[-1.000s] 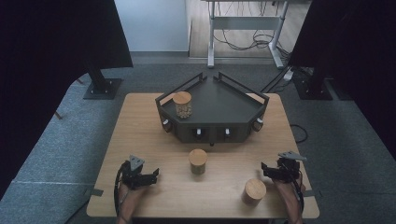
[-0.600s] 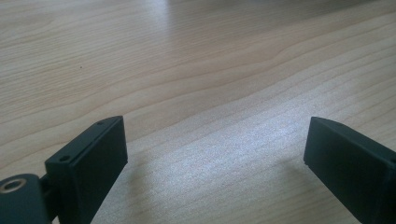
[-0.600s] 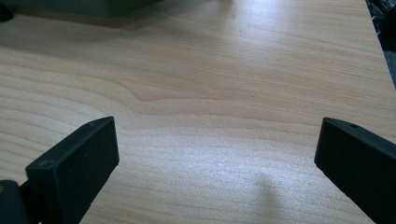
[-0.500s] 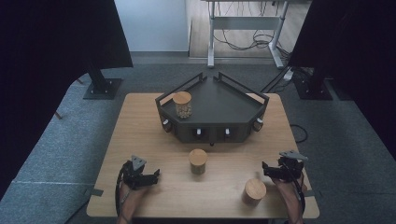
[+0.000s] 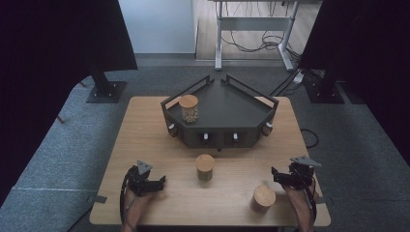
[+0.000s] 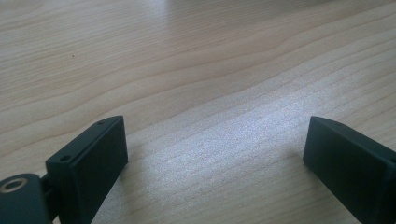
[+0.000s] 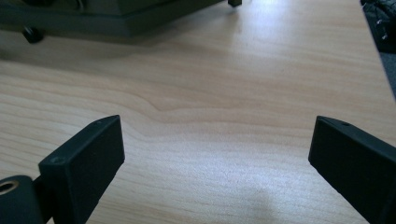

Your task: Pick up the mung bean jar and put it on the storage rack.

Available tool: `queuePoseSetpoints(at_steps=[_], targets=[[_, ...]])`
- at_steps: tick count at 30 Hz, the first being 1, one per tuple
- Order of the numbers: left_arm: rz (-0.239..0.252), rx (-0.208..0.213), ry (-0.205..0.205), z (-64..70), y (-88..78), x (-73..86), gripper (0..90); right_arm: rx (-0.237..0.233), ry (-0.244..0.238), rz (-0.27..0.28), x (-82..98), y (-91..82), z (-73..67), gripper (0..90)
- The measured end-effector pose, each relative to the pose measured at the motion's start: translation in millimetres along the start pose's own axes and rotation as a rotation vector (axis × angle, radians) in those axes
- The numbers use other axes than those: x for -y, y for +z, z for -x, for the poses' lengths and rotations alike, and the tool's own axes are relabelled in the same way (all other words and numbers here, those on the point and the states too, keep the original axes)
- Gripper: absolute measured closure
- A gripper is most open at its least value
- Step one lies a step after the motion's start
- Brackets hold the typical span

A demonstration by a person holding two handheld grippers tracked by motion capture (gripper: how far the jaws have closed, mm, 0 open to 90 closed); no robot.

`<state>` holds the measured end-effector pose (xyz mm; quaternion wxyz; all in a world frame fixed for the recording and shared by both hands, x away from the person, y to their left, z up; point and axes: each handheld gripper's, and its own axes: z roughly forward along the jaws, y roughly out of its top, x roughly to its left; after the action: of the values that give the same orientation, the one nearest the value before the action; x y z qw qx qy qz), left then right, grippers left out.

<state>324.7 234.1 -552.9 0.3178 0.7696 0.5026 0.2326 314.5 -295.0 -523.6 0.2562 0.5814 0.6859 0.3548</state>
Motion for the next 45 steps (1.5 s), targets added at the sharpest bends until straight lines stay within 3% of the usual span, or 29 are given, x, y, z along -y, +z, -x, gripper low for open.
queuePoseSetpoints(at_steps=[29, 45], targets=[[-0.009, 0.003, -0.012, 0.1, -0.6, 0.9, 4.4, -0.018, -0.028, 0.099, -22.2, -36.3, -24.0, 4.7], [-0.009, 0.004, -0.011, 0.2, -0.6, 0.9, 4.3, -0.005, -0.054, 0.161, -32.7, -57.2, -52.7, 5.4]])
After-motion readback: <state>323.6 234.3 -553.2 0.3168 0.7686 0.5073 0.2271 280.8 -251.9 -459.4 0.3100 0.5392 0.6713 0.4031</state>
